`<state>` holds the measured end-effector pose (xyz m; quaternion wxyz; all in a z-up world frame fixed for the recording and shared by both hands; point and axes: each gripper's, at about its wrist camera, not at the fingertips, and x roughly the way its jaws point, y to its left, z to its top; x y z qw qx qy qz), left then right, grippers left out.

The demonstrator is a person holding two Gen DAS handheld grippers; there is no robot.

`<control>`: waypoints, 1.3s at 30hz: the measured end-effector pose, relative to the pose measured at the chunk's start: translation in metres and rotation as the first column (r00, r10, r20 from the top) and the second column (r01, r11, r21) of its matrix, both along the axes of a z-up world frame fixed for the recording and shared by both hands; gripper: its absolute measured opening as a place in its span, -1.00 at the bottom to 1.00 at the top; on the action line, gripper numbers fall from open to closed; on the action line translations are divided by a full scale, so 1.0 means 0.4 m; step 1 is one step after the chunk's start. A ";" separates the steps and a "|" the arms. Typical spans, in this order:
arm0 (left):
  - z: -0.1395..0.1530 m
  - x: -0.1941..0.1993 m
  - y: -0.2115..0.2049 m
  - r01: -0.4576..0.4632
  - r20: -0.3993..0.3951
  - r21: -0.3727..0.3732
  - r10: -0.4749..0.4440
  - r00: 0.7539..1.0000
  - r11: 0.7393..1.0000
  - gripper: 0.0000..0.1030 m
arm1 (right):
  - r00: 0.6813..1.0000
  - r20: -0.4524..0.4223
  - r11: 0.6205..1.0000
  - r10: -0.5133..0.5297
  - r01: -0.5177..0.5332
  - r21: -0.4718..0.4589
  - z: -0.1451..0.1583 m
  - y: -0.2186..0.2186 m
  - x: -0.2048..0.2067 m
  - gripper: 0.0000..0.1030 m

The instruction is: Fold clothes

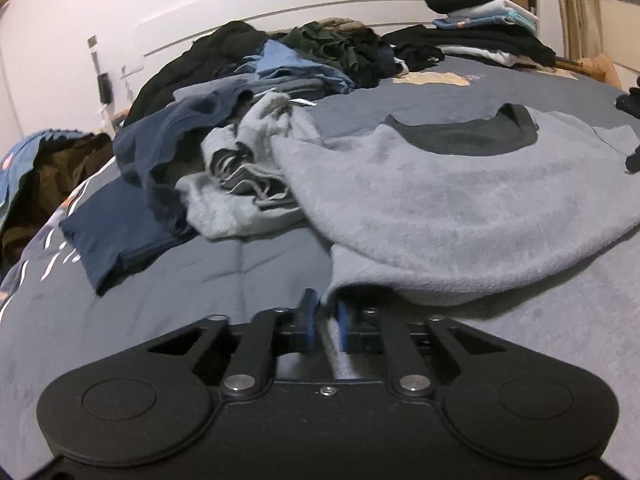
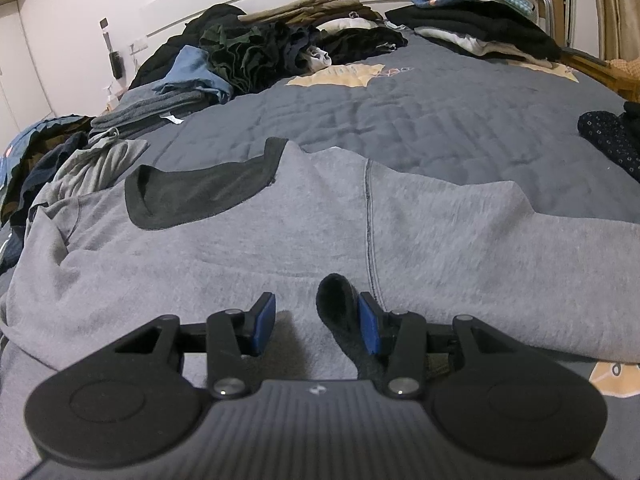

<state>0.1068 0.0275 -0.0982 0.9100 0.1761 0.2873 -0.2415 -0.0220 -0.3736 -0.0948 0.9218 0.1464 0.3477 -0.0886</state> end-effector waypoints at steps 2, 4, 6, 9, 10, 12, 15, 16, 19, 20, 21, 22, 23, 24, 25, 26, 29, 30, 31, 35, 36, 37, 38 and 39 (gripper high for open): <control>0.002 0.002 0.006 -0.012 -0.002 -0.001 0.012 1.000 1.000 -0.80 | 1.000 0.003 1.000 -0.001 0.001 0.005 0.004 0.002 -0.002 -0.15; 0.000 -0.001 -0.003 -0.004 0.015 0.025 0.004 1.000 1.000 -0.79 | 1.000 0.010 1.000 0.002 -0.002 0.010 0.012 0.005 -0.004 -0.15; -0.004 -0.006 -0.017 0.006 0.041 0.056 -0.008 0.999 0.998 -0.78 | 1.000 0.020 1.000 0.013 -0.014 0.011 0.024 0.012 -0.006 -0.15; -0.003 -0.006 -0.029 0.017 0.055 0.057 -0.020 0.998 0.998 -0.78 | 0.998 0.043 0.999 0.041 -0.043 0.031 0.051 0.031 -0.004 -0.15; -0.002 -0.007 -0.031 0.019 0.061 0.058 -0.023 0.998 0.998 -0.78 | 0.997 0.052 0.998 0.052 -0.054 0.040 0.061 0.038 -0.003 -0.14; -0.003 -0.005 -0.031 0.025 0.070 0.063 -0.029 0.997 0.998 -0.78 | 0.995 0.069 0.995 0.074 -0.078 0.058 0.082 0.052 -0.001 -0.11; -0.004 -0.003 -0.029 0.030 0.076 0.060 -0.035 0.997 0.998 -0.78 | 0.982 0.094 0.982 0.163 -0.170 0.082 0.113 0.113 0.042 -0.02; -0.005 -0.003 -0.028 0.033 0.076 0.057 -0.038 0.996 0.998 -0.78 | 0.975 0.100 0.975 0.197 -0.205 0.084 0.123 0.137 0.064 0.01; -0.005 -0.008 -0.024 0.046 0.078 0.054 -0.050 0.996 0.998 -0.78 | 0.941 0.124 0.939 0.315 -0.328 0.103 0.154 0.239 0.169 0.08; -0.003 -0.008 -0.020 0.048 0.074 0.042 -0.051 0.996 0.998 -0.78 | 0.926 0.131 0.923 0.354 -0.369 0.110 0.163 0.275 0.205 0.09; -0.003 -0.008 -0.019 0.046 0.072 0.034 -0.049 0.996 0.998 -0.78 | 0.909 0.139 0.905 0.393 -0.409 0.116 0.172 0.310 0.241 0.12; -0.004 -0.007 -0.021 0.044 0.071 0.035 -0.046 0.996 0.998 -0.78 | 0.891 0.146 0.886 0.431 -0.448 0.122 0.181 0.345 0.277 0.14; -0.006 -0.009 -0.025 0.043 0.077 0.042 -0.046 0.996 0.998 -0.78 | 0.873 0.147 0.870 0.466 -0.482 0.106 0.188 0.382 0.311 0.15; -0.008 -0.010 -0.029 0.042 0.082 0.049 -0.046 0.996 0.998 -0.78 | 0.855 0.140 0.855 0.500 -0.513 0.076 0.194 0.420 0.341 0.17; -0.011 -0.011 -0.033 0.042 0.087 0.056 -0.046 0.995 0.998 -0.78 | 0.841 0.125 0.843 0.526 -0.535 0.053 0.193 0.451 0.368 0.20; -0.012 -0.013 -0.036 0.045 0.092 0.063 -0.051 0.995 0.997 -0.77 | 0.827 0.110 0.830 0.551 -0.557 0.031 0.192 0.481 0.395 0.22; -0.016 -0.009 -0.040 0.049 0.098 0.067 -0.056 0.994 0.997 -0.76 | 0.796 0.063 0.798 0.602 -0.603 -0.009 0.182 0.555 0.463 0.27; -0.017 -0.006 -0.039 0.048 0.096 0.063 -0.054 0.994 0.997 -0.75 | 0.795 0.049 0.796 0.605 -0.605 -0.005 0.173 0.567 0.478 0.27; -0.018 -0.002 -0.038 0.044 0.091 0.056 -0.049 0.995 0.997 -0.73 | 0.794 0.035 0.794 0.608 -0.608 -0.001 0.164 0.579 0.492 0.27; -0.022 0.002 -0.037 0.041 0.087 0.042 -0.045 0.995 0.998 -0.72 | 0.786 -0.022 0.787 0.618 -0.617 0.017 0.128 0.627 0.550 0.27; -0.023 0.002 -0.037 0.042 0.089 0.040 -0.046 0.995 0.998 -0.72 | 0.783 -0.037 0.784 0.621 -0.620 0.025 0.119 0.636 0.558 0.26; -0.024 0.001 -0.037 0.044 0.092 0.036 -0.047 0.995 0.998 -0.72 | 0.780 -0.051 0.782 0.624 -0.623 0.033 0.110 0.645 0.566 0.15; -0.025 0.001 -0.036 0.045 0.094 0.032 -0.048 0.994 0.998 -0.72 | 0.776 -0.066 0.779 0.627 -0.625 0.041 0.101 0.654 0.573 0.05; -0.026 0.002 -0.034 0.047 0.092 0.026 -0.049 0.995 0.999 -0.73 | 0.782 -0.076 0.785 0.619 -0.617 0.048 0.095 0.658 0.578 -0.43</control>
